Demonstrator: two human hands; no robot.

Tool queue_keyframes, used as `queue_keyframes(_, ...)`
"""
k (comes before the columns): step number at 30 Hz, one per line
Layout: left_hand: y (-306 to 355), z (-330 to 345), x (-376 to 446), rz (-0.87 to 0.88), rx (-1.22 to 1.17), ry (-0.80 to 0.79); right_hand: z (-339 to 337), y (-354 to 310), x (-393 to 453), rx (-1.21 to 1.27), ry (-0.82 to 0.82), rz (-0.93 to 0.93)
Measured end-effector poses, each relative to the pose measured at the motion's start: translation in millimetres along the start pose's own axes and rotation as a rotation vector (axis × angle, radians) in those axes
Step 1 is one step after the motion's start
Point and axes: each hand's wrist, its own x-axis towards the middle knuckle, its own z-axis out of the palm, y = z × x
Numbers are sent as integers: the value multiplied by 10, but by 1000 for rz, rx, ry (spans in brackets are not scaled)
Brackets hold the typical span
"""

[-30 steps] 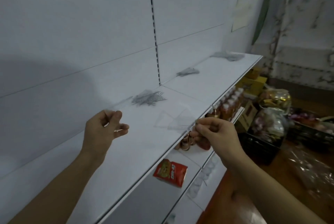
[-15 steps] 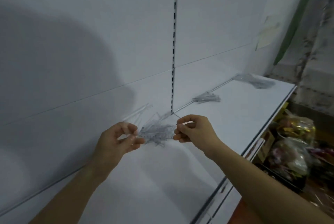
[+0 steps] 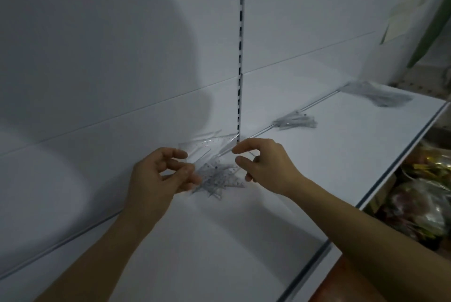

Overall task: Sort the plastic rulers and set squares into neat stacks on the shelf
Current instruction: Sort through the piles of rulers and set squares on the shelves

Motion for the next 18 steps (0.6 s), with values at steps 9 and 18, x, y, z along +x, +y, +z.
queue_keyframes(9,-17,809,437,81,255,99,-918,842,228,-221,73,-55)
queue_keyframes(18,-345,2462,1160,-24,290,57,-2289,1955,233,-486,91,-86)
